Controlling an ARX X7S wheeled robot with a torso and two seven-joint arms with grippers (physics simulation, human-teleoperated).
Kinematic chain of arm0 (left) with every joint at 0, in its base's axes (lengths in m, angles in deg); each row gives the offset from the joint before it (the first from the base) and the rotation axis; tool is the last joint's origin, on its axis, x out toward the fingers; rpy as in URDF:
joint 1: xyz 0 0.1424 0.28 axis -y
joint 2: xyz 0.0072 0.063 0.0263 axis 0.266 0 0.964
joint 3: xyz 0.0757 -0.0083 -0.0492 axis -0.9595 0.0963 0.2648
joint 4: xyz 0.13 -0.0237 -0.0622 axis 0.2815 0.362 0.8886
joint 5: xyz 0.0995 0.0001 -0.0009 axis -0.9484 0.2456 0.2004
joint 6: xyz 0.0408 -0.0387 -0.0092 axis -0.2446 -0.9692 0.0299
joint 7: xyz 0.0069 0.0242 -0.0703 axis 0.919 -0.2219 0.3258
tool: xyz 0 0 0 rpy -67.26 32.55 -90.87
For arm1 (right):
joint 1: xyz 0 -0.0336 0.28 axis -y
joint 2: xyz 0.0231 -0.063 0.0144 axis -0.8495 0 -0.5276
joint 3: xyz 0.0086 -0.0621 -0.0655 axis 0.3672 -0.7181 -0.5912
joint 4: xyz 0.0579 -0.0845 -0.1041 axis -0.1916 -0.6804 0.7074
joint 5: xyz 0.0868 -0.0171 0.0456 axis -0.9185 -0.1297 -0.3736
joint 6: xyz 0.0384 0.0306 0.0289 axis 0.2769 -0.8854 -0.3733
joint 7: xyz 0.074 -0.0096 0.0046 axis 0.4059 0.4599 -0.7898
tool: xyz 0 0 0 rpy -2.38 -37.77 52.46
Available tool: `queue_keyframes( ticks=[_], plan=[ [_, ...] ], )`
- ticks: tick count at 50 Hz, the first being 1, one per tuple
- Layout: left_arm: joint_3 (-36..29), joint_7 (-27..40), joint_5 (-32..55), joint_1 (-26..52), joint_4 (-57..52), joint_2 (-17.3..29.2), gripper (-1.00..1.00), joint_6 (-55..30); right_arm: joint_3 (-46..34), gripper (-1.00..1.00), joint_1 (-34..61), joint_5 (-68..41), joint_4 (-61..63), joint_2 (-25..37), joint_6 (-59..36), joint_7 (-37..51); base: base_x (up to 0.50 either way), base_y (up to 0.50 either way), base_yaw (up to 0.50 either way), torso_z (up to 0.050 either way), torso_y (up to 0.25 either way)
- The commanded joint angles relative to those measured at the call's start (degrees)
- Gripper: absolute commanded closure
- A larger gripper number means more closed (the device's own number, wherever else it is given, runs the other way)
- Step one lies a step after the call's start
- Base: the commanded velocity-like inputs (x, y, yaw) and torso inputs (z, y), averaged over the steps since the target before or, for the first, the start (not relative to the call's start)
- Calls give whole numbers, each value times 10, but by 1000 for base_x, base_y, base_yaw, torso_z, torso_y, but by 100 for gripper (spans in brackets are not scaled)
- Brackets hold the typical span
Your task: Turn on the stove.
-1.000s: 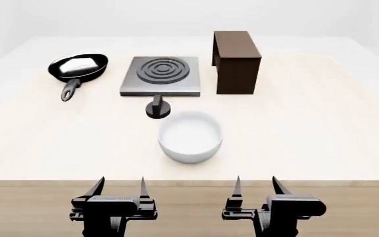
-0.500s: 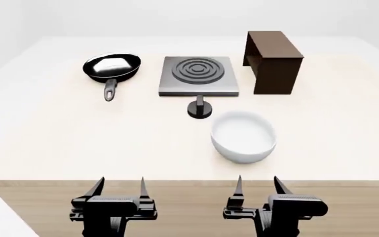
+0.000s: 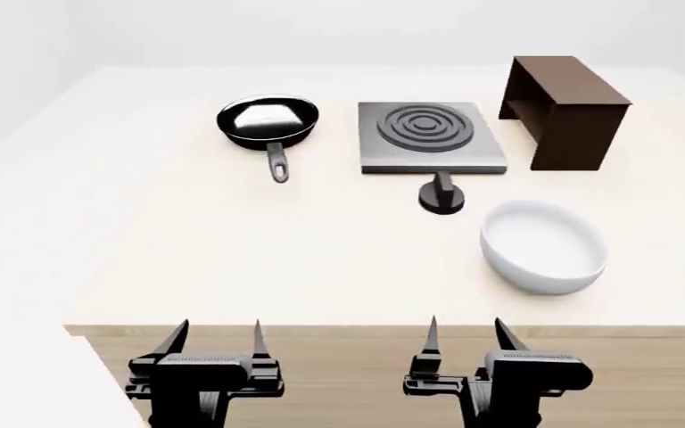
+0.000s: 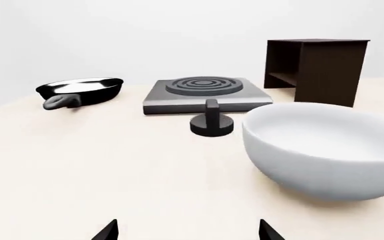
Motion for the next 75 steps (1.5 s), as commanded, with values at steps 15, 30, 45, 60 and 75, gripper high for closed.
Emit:
queue_keyframes(
  ticks=[15, 30, 45, 60, 75],
  plan=[
    [-14, 13, 12, 1, -1, 12, -100, 1, -19, -100, 2, -1, -1, 12, -2, 22, 0, 151, 0, 0, 0],
    [-21, 20, 17, 2, 0, 17, -100, 4, -29, -100, 1, -3, 4, 18, -10, 32, 0, 0, 0, 0, 0],
    [-26, 25, 22, 3, 1, 22, -100, 5, -28, -100, 1, -40, 14, 26, -21, 19, 194, 0, 0, 0, 0],
    [-32, 31, 26, 3, -3, 26, -100, 3, -34, -100, 2, -47, 14, 31, -19, 23, 500, 0, 0, 0, 0],
    [-38, 36, 29, 4, 2, 30, -100, 8, -40, -100, 1, -47, 14, 35, -13, 29, 500, 0, 0, 0, 0]
  ],
)
